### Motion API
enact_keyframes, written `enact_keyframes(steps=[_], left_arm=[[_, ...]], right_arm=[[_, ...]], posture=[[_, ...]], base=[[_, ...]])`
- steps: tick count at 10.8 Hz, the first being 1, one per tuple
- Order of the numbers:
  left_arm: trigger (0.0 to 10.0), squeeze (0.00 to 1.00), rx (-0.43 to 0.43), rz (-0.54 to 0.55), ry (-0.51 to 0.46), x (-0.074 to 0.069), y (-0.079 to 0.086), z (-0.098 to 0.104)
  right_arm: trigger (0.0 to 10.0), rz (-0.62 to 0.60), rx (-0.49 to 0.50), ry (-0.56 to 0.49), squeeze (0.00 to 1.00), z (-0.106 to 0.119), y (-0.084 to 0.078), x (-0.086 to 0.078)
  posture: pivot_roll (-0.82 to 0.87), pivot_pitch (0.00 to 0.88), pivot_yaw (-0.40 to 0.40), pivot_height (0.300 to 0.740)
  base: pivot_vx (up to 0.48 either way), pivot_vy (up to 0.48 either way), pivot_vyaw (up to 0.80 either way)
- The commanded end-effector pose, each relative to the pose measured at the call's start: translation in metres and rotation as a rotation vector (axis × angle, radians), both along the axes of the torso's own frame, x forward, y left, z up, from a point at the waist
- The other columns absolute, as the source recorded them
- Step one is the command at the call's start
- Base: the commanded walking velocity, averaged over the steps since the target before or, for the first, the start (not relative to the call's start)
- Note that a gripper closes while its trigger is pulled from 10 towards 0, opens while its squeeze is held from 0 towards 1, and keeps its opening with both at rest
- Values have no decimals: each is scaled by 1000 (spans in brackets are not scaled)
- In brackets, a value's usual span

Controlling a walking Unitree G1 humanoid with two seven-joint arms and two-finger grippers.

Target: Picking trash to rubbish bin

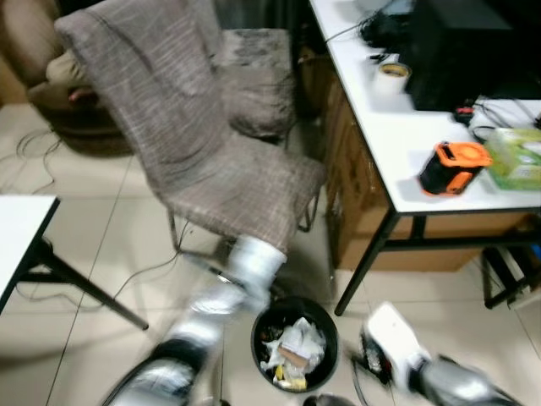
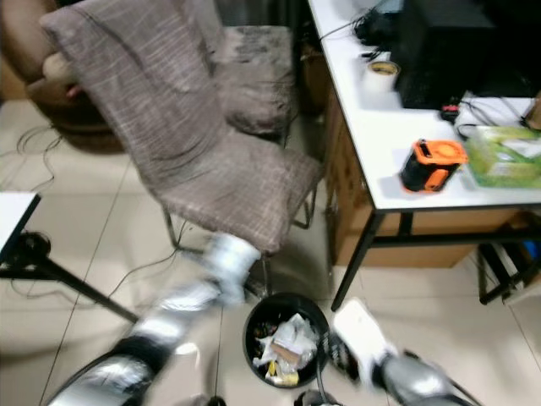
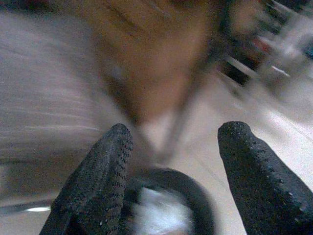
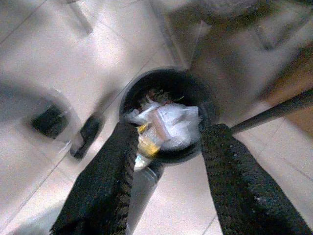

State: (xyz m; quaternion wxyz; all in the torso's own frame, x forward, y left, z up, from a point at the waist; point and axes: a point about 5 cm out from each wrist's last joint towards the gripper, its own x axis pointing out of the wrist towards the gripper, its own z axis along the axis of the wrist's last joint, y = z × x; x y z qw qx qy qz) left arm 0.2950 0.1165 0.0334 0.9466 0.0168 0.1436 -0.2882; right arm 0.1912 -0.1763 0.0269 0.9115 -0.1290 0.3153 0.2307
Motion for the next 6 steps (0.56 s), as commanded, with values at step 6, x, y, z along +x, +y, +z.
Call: enact_keyframes(steps=[6], left_arm=[[10000,0,3,256,-119,-43,43,36]], right_arm=[[10000,-227,36,-244,0,30,15,34]], posture=[[-124,0,-7,740]], base=[[0,-71,0]])
